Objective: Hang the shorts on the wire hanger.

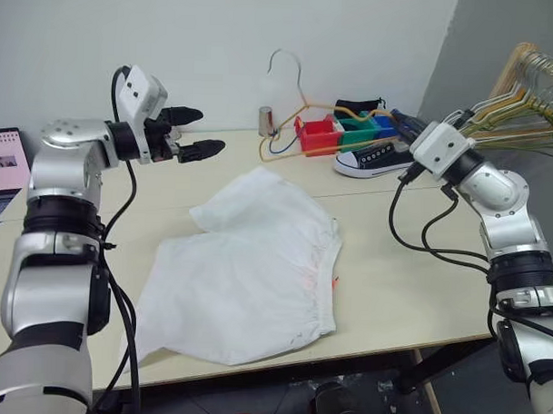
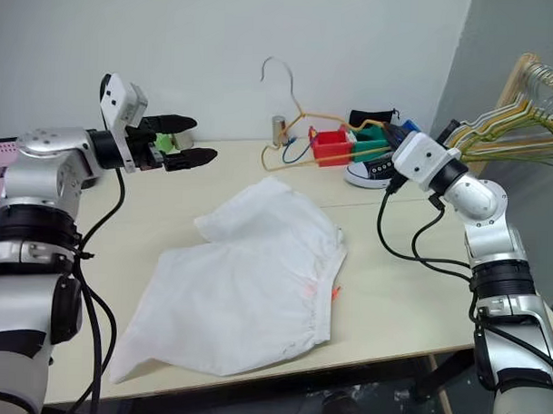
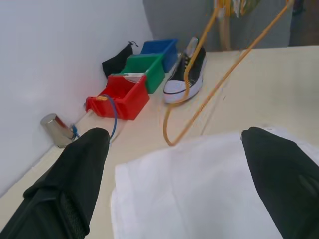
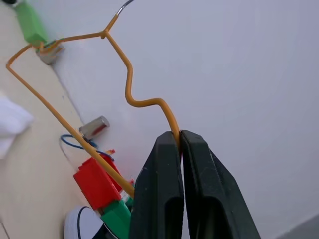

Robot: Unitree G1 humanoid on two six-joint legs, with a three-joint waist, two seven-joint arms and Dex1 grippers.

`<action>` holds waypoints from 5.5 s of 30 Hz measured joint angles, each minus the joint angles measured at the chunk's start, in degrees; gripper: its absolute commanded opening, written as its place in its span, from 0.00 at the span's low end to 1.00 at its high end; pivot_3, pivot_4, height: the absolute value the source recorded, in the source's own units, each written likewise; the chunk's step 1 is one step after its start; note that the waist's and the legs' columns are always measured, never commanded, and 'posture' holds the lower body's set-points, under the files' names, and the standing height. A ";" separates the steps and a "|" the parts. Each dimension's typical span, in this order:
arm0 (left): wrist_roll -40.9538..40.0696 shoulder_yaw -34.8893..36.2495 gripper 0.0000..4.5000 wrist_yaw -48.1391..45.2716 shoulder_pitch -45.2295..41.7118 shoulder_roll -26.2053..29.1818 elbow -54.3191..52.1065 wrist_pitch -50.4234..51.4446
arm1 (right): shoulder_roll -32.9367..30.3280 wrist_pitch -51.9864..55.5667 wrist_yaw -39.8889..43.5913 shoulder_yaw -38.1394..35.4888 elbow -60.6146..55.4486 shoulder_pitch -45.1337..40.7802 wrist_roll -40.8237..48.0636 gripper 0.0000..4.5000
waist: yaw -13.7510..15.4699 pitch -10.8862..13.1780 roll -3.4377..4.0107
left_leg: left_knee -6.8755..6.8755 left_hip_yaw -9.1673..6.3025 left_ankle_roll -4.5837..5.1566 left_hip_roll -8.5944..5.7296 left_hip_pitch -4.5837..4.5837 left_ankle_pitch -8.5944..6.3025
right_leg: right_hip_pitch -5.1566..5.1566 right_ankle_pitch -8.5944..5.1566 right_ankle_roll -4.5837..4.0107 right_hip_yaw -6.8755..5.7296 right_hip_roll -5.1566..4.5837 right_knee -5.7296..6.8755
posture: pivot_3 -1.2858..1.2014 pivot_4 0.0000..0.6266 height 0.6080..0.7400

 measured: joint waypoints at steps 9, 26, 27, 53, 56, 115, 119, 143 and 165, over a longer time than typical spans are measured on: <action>6.48 -5.38 1.00 -8.94 -2.72 -1.09 7.13 -9.31 | 0.36 -9.46 0.29 1.26 -0.84 0.01 -0.14 0.00 | -0.97 0.00 0.00 | 0.00 -0.04 0.01 0.02 0.05 0.01 | -0.01 0.00 0.00 0.00 0.00 0.13 | 0.39 0.00 1.00; 11.28 -6.81 1.00 -10.35 -3.87 -5.02 13.20 -16.61 | 1.73 -10.50 0.84 1.33 -9.94 0.11 0.15 0.00 | -1.59 0.00 -0.01 | 0.06 -0.11 0.04 0.03 0.14 0.03 | -0.08 0.00 0.00 0.04 0.00 0.56 | 0.38 0.02 1.00; 11.37 -6.81 1.00 -10.35 -3.87 -5.28 13.27 -16.77 | 1.95 -10.42 0.84 1.33 -10.21 0.10 0.15 0.00 | -1.67 0.00 -0.01 | 0.06 -0.12 0.05 0.03 0.14 0.03 | -0.08 0.00 0.00 0.04 0.00 0.57 | 0.38 0.02 1.00; 13.08 -6.97 0.00 -10.57 -3.87 -5.70 13.23 -16.52 | 3.62 -8.82 -0.10 1.22 -9.33 -0.72 -0.10 0.00 | -2.50 0.00 -0.01 | 0.07 -0.18 0.09 0.04 0.18 0.06 | -0.08 0.00 0.00 0.03 0.00 0.69 | 0.39 0.02 1.00; 13.57 -6.97 0.00 -10.45 -3.88 -5.71 13.17 -16.72 | 3.62 -8.82 -0.53 1.22 -9.16 -0.72 -1.09 0.00 | -2.50 0.00 -0.01 | 0.07 -0.18 0.09 0.04 0.19 0.06 | -0.08 0.00 0.00 0.04 0.00 0.71 | 0.39 0.02 1.00; 48.66 -18.88 0.00 33.44 15.47 -6.68 -29.99 -13.43 | 2.90 44.10 12.13 14.78 -21.70 1.26 -22.14 0.63 | -1.95 0.00 0.00 | 0.09 -0.99 0.10 -0.05 0.09 0.07 | -0.18 0.00 0.02 -0.12 -0.12 0.85 | 0.40 0.06 1.00; 48.64 -18.88 0.00 33.36 15.47 -6.68 -30.21 -13.18 | 3.01 43.72 12.03 14.79 -20.44 1.07 -22.32 0.40 | -1.95 0.00 -0.01 | 0.09 -1.00 0.10 -0.05 0.09 0.07 | -0.18 0.00 0.02 -0.12 -0.12 0.85 | 0.40 0.06 1.00; 43.66 -18.56 0.45 31.99 15.59 -6.43 -31.39 -15.57 | 2.96 42.61 12.65 14.83 -18.32 0.38 -21.09 0.00 | -1.86 0.00 0.00 | 0.09 -1.02 0.10 -0.06 0.09 0.07 | -0.18 0.00 0.02 -0.12 -0.12 0.84 | 0.40 0.06 1.00; -2.59 -2.44 0.99 11.01 34.43 -3.43 -61.02 18.41 | -6.18 66.27 30.66 6.38 -18.05 11.48 -2.35 0.00 | 0.37 0.00 0.01 | 0.11 -1.00 0.10 0.01 0.11 0.06 | -0.09 -0.05 -0.08 -0.14 -0.10 0.83 | 0.41 0.07 1.00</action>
